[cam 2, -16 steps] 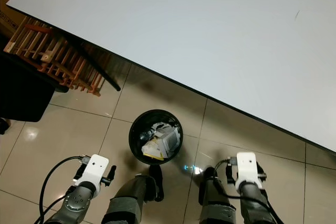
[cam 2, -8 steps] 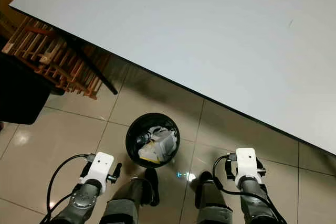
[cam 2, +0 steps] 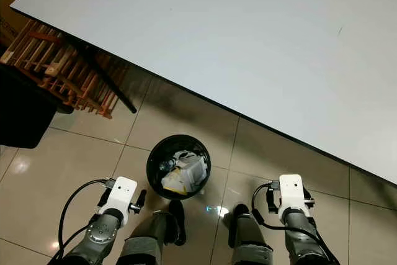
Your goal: Picking trash to rubbish bin
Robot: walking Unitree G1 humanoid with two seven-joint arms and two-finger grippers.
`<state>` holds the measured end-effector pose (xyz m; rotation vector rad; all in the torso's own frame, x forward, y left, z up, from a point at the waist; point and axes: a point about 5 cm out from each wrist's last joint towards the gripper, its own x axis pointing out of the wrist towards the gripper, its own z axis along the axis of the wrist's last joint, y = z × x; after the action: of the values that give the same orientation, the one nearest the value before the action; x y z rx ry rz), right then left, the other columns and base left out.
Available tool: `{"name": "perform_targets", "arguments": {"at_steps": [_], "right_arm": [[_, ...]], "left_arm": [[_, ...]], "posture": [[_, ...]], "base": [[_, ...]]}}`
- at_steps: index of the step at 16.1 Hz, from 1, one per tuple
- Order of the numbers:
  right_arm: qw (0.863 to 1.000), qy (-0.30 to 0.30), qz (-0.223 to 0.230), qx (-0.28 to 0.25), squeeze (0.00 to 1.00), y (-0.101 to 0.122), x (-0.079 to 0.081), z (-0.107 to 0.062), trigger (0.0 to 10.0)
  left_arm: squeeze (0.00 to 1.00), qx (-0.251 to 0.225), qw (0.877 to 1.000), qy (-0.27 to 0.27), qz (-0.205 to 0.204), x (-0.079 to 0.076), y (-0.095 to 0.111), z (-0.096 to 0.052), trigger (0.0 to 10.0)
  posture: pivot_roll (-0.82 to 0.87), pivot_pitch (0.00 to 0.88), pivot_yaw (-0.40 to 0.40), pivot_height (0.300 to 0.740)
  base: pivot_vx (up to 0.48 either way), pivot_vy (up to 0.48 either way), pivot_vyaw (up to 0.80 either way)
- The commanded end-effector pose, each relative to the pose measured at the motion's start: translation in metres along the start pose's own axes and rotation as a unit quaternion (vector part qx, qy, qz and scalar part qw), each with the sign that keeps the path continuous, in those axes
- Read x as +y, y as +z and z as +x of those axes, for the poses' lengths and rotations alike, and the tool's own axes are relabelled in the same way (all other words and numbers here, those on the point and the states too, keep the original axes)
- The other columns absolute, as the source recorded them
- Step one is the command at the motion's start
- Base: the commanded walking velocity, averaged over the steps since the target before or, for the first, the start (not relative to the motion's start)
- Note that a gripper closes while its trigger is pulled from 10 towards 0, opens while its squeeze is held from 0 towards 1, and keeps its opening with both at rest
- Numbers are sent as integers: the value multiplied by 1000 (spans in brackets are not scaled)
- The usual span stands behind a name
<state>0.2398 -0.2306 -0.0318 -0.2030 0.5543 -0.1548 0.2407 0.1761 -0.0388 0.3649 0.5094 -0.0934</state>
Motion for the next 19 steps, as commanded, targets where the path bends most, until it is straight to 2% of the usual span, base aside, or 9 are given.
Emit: {"name": "perform_targets", "arguments": {"at_steps": [1,19], "right_arm": [[999,4,0,32,0,-18,1,-7,10000],[999,11,4,43,0,-21,4,-8,10000]], "left_arm": [[0,41,999,8,-5,0,-21,-9,10000],[0,33,999,8,-17,-3,-19,-9,10000]], "posture": [[38,333,66,740],[45,340,68,740]], "base": [[0,0,0],[0,0,0]]}}
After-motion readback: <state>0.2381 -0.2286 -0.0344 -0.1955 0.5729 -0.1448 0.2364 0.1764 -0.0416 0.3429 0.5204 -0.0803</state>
